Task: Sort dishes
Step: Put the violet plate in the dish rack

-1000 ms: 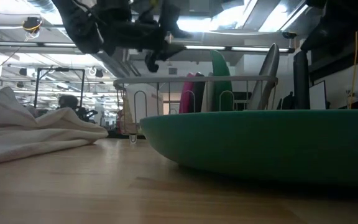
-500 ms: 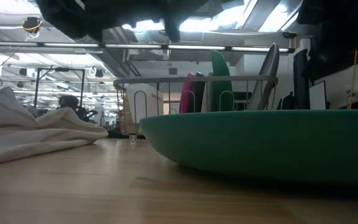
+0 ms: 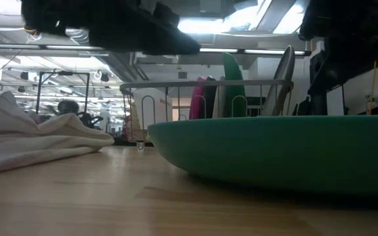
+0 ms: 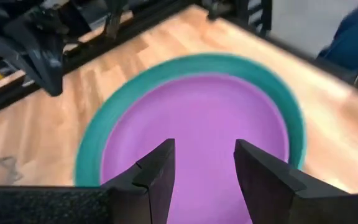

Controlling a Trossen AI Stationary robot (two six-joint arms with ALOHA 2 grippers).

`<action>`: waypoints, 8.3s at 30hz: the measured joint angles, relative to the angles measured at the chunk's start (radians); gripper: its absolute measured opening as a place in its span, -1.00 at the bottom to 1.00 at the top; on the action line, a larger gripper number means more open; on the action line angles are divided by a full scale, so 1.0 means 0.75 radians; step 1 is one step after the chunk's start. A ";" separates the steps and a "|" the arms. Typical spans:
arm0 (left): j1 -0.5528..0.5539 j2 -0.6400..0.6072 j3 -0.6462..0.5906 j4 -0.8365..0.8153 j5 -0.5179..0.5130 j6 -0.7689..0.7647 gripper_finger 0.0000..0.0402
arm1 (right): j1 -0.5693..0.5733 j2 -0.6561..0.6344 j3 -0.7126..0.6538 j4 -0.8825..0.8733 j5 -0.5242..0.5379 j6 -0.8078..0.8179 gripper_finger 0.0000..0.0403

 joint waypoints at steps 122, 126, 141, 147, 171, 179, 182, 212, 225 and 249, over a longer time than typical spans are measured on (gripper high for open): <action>0.002 -0.007 0.041 -0.022 0.202 -0.330 -0.23 | 0.226 0.540 0.219 0.481 -0.266 -1.104 -0.91; 0.003 -0.007 0.041 -0.113 0.198 -0.272 -0.23 | 0.226 0.540 0.219 0.482 -0.266 -1.103 -0.95; 0.044 0.083 0.041 -0.183 0.146 -0.042 -0.23 | 0.226 0.540 0.221 0.522 -0.233 -1.104 -0.91; 0.044 0.104 0.042 -0.167 0.145 -0.015 -0.53 | 0.226 0.539 0.221 0.525 -0.226 -1.104 -0.90; 0.024 0.090 0.042 0.082 0.123 -0.300 -0.98 | 0.227 0.539 0.565 0.209 0.082 -1.069 -0.40; 0.022 0.042 0.041 0.170 0.115 -0.590 -0.99 | 0.227 0.539 0.870 -0.286 0.110 -1.035 -0.40; 0.023 0.034 0.039 0.235 0.109 -0.651 -0.99 | 0.228 0.539 0.980 -0.466 0.156 -1.034 -0.40; 0.428 -0.491 0.040 0.326 -0.167 -0.985 -1.00 | 0.227 -0.131 0.793 -1.007 0.465 -0.637 -0.40; 0.665 -0.465 -0.147 0.668 -0.233 -1.270 -1.00 | 0.227 -0.476 0.199 -0.513 0.527 -0.550 -0.40; 0.641 -0.341 -0.211 0.939 -0.231 -1.346 -0.99 | 0.226 -0.488 0.178 -0.454 0.527 -0.552 -0.40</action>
